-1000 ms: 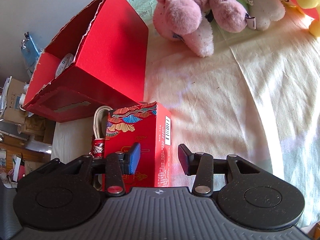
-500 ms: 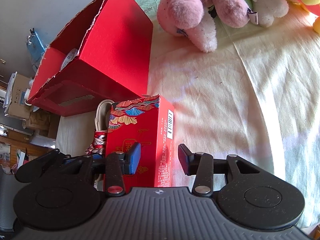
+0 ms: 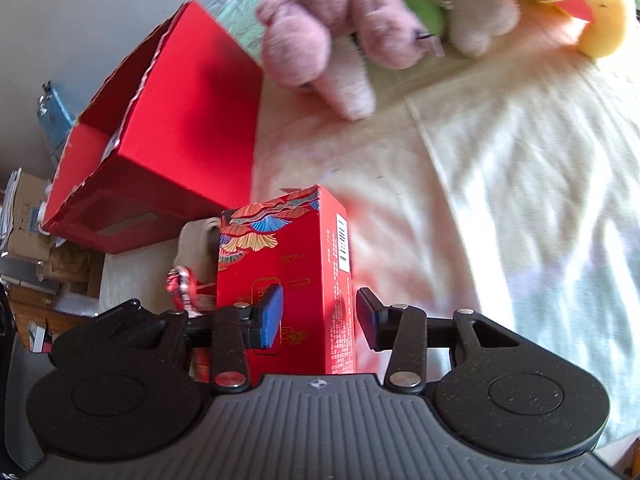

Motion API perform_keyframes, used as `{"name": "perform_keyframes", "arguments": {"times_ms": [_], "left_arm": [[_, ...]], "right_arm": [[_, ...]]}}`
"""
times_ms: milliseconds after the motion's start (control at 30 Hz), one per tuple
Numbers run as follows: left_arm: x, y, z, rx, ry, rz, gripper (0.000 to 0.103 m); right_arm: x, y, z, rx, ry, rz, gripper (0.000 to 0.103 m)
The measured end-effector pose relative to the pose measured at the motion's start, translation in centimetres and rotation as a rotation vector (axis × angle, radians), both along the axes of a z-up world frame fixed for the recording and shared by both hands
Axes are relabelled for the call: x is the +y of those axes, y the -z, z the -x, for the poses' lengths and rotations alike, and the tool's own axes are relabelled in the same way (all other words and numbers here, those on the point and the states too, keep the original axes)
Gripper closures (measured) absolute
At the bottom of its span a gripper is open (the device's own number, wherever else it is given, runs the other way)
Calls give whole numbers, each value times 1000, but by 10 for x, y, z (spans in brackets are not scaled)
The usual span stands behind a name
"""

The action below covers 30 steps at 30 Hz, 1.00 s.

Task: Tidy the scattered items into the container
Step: 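Close the right gripper on the sides of the red gift box, then lift the gift box with the right gripper and carry it over the red box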

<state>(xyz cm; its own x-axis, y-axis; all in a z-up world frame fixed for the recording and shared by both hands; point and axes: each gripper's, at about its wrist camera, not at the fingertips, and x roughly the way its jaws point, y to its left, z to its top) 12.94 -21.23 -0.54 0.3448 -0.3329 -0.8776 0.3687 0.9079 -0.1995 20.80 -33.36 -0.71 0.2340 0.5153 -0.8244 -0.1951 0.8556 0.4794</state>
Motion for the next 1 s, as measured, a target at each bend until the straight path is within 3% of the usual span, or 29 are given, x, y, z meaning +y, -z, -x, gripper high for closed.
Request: {"name": "perform_keyframes", "arguments": {"times_ms": [133, 333, 433, 533, 767, 1000], "left_arm": [[-3, 1, -8, 3, 13, 18, 1], [11, 21, -20, 110, -42, 98, 1], [8, 18, -19, 88, -29, 87, 4], [5, 19, -18, 74, -20, 73, 3], [4, 12, -16, 46, 8, 53, 4], [-1, -17, -13, -31, 35, 45, 4]], "right_arm": [[-13, 2, -2, 11, 36, -9, 57], [-9, 8, -4, 15, 37, -34, 48], [-4, 11, -6, 25, 26, -62, 47], [4, 15, -10, 28, 18, -64, 39], [7, 9, -9, -5, -3, -64, 42], [0, -17, -6, -64, 14, -89, 43]]}}
